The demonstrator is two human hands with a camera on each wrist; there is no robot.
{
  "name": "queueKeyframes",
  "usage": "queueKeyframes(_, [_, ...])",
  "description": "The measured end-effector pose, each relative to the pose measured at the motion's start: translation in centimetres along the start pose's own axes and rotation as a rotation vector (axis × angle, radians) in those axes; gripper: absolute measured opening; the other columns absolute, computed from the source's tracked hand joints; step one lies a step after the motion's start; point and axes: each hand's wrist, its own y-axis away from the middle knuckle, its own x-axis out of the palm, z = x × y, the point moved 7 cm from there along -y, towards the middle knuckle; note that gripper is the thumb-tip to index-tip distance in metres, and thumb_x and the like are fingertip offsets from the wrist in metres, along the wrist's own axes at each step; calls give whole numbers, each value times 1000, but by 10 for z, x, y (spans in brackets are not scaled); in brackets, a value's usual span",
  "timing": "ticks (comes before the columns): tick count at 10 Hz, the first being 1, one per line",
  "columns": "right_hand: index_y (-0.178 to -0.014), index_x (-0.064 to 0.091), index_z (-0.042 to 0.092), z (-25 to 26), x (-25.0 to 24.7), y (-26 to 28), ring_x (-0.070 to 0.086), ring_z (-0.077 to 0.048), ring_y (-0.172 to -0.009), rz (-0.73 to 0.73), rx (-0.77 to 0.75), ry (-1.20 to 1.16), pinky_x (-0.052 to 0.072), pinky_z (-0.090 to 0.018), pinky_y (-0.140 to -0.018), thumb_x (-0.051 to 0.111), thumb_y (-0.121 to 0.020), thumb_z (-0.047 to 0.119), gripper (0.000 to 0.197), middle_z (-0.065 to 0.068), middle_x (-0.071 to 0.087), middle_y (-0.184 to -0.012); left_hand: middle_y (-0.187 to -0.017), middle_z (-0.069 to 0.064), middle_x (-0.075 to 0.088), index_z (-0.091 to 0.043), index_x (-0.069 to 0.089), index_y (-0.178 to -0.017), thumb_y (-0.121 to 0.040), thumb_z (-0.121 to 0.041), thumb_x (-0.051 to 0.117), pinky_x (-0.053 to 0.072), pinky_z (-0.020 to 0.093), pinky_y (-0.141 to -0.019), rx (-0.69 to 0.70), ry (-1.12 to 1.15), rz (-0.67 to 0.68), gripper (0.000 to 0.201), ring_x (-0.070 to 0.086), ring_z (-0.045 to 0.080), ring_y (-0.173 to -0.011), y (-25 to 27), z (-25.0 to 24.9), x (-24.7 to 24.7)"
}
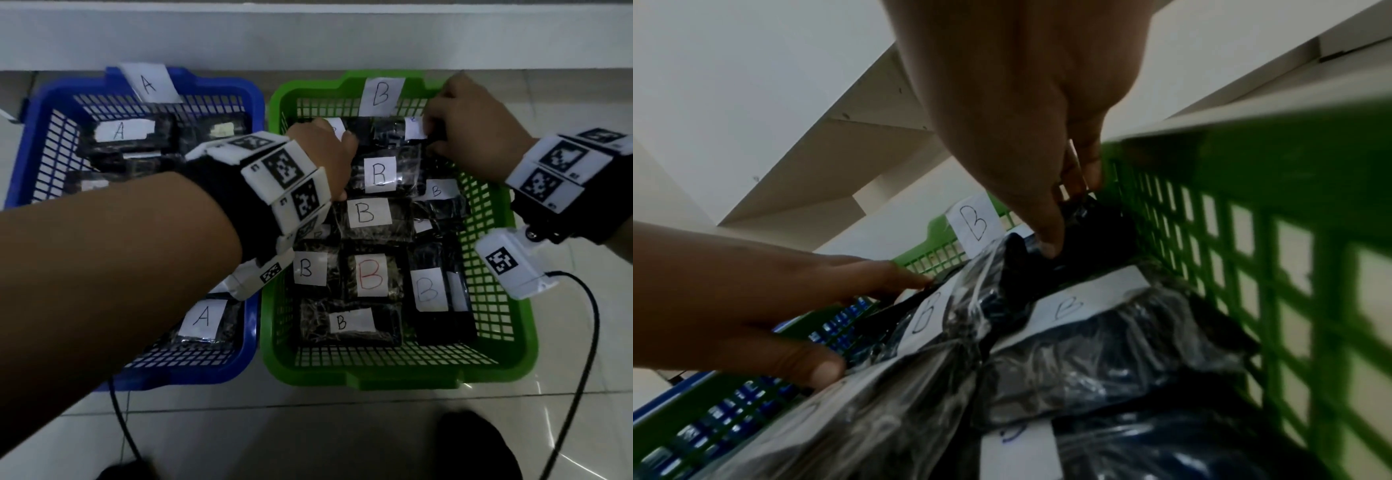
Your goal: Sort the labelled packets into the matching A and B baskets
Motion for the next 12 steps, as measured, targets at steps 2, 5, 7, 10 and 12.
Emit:
queueKeyframes(2, [-114, 58, -2, 0, 12, -4, 49, -43, -100, 44, -18, 94, 40, -46, -85, 70, -73, 5, 43, -29, 52, -107, -143, 26, 28, -18, 7, -151, -73, -76, 50, 36, 47, -100, -7, -35, 40, 106, 30, 41, -130, 3, 11, -3])
queueKeyframes(5, [-99, 51, 2, 1, 14, -3, 50, -37, -93, 11, 37, 58, 38, -39, -71, 71, -69, 12, 37, -24, 52, -101, -135, 31, 39, -7, -6, -149, -70, -72, 59, 40, 44, -95, 21, -82, 51, 122, 40, 44, -123, -1, -2, 8])
queueKeyframes(7, [-98, 53, 3, -1, 15, -4, 48, -37, -95, 17, 60, 46, 41, -44, -80, 66, -74, 8, 28, -24, 53, -101, -136, 31, 37, -6, -4, -149, -71, -71, 58, 38, 42, -97, 28, -112, 20, 119, 39, 42, -125, 0, -6, 8])
queueKeyframes(10, [-121, 56, 12, 2, -4, 11, 51, -30, -107, 156, 74, -159, 43, -34, -89, 68, -78, 16, 45, -14, 58, -120, -152, 20, 10, -34, 12, -150, -77, -65, 59, 28, 46, -109, 16, 354, 40, 92, 17, 40, -139, 18, 26, 4])
queueKeyframes(12, [-117, 61, 16, 15, -45, 31, 61, -18, -96, 74, 116, -378, 42, -21, -78, 64, -85, 15, 32, -6, 66, -113, -105, 3, 64, -18, 63, -107, -92, -28, 55, 44, 26, -81, 59, 700, -325, 20, 60, 21, -99, 41, 57, -47])
